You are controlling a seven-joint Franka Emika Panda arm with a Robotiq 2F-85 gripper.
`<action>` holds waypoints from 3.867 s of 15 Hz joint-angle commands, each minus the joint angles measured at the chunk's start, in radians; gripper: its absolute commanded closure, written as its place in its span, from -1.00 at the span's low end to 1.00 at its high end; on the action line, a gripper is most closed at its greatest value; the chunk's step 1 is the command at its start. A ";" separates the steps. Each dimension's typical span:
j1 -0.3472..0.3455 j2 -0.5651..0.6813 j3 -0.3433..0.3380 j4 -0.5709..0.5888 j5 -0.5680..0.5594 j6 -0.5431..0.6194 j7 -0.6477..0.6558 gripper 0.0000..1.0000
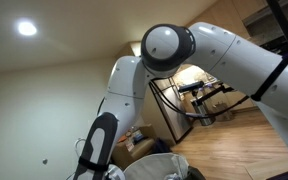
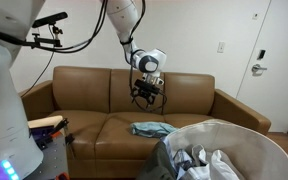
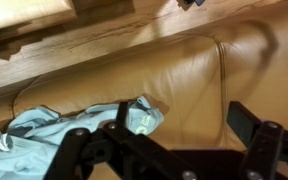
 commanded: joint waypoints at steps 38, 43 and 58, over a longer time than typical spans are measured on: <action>0.231 0.912 -0.121 0.826 -0.647 0.454 -0.080 -1.00; 0.225 0.923 -0.138 0.819 -0.641 0.467 -0.102 -0.33; 0.095 0.715 -0.020 0.854 -0.612 0.329 -0.271 0.83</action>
